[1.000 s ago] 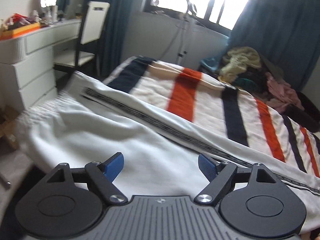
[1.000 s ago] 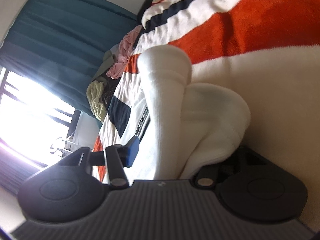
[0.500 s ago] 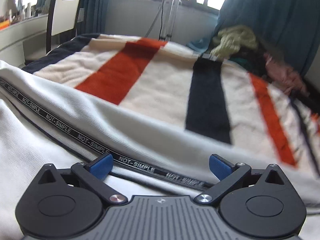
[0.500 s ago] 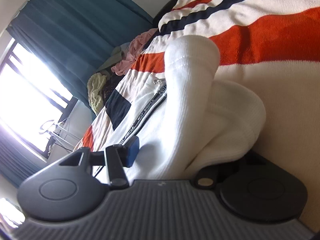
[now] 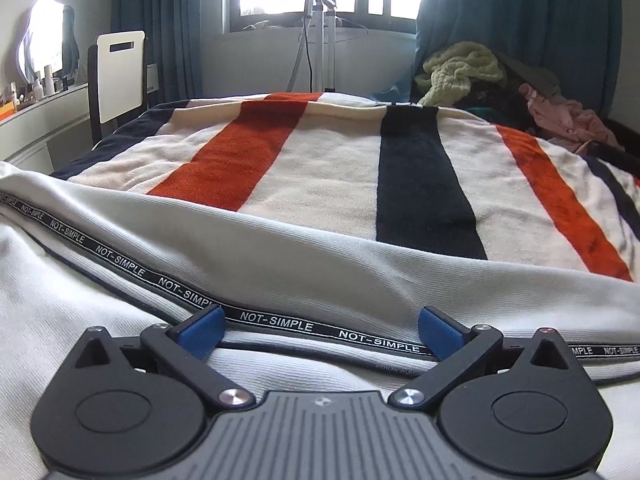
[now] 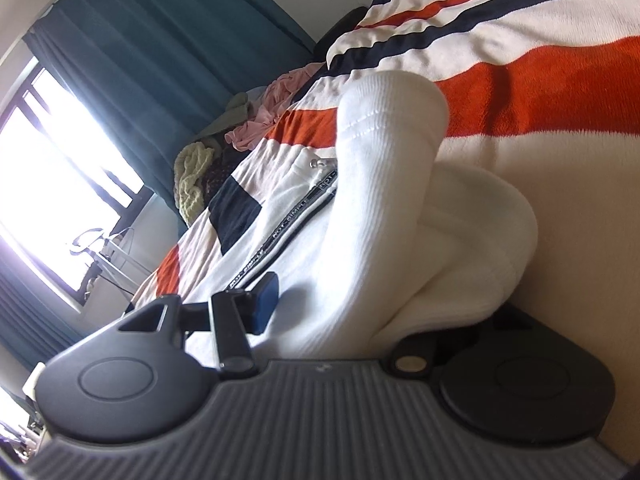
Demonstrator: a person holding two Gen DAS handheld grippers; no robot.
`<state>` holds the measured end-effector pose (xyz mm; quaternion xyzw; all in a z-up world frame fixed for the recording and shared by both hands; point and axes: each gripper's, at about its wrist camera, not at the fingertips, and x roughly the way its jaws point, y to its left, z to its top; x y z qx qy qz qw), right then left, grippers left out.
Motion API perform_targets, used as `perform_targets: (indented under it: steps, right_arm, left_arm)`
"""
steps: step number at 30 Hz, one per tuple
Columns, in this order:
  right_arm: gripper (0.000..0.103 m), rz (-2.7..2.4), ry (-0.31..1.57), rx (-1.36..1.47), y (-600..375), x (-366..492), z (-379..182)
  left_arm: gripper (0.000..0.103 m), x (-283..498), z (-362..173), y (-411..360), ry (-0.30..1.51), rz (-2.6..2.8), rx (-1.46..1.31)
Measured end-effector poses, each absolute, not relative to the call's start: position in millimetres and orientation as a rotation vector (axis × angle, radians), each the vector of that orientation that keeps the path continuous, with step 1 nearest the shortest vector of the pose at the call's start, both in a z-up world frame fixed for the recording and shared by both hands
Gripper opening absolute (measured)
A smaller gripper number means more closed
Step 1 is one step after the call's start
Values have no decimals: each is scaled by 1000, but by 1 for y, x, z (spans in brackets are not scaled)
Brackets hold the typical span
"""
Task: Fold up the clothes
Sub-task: 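Lay the waistband down and open the left gripper while the right gripper holds the sweatpants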
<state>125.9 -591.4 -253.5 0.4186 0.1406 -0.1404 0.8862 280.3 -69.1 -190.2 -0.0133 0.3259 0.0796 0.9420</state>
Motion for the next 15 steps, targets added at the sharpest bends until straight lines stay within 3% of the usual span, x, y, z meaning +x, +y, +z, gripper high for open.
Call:
perform_targets:
  steps: [15]
  right_arm:
    - [52, -270, 267, 872, -592, 122, -257]
  left_arm:
    - [103, 283, -192, -72, 677, 179, 20]
